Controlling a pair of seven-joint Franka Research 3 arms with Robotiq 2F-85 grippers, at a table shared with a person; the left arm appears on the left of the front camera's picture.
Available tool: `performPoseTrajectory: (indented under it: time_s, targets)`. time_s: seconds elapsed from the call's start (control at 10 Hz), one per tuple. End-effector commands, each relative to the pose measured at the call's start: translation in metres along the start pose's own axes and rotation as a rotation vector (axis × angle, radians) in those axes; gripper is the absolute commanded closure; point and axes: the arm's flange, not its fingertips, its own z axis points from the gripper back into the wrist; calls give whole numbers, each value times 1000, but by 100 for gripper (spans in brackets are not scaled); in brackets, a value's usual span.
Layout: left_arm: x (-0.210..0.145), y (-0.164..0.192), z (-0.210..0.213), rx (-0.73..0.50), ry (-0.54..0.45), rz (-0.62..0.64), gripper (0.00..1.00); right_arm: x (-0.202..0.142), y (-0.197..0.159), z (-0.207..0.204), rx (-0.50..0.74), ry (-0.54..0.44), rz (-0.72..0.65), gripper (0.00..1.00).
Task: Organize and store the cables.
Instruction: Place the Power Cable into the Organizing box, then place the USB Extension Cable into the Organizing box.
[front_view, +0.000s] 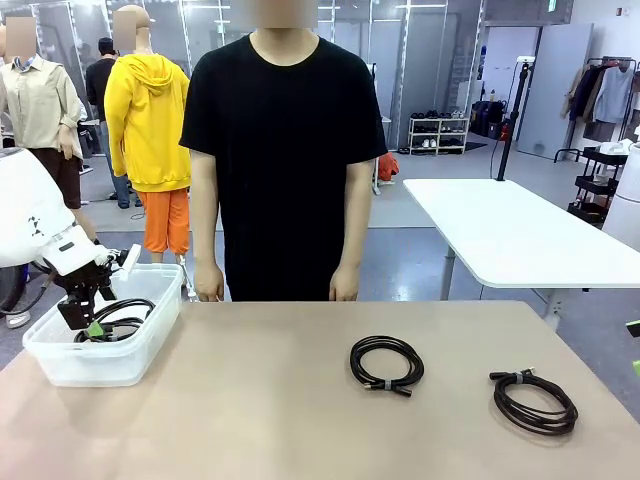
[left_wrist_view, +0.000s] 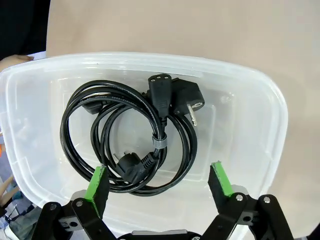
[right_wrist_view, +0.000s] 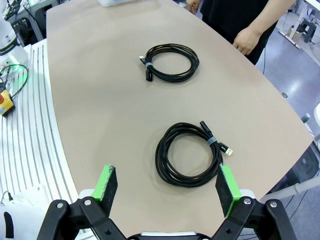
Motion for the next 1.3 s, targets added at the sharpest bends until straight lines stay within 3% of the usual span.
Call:
performPoseTrajectory:
  time_s: [0.0, 0.7, 0.8, 1.0, 1.2]
  targets:
    - [-1, 1, -1, 5, 5, 0, 0, 2, -1, 1, -3, -13, -12, 0]
    - [0, 0, 0, 0, 0, 0, 0, 2, -1, 1, -3, -13, -12, 0]
    - [9, 0, 25, -4, -34, 2, 0, 2, -1, 1, -3, -13, -12, 0]
    - [8, -34, 86, 19, -108, 67, 0, 2, -1, 1, -3, -13, -12, 0]
    - [-4, -78, 130, 34, -260, 99, 0, 2, -1, 1, -3, -13, -12, 0]
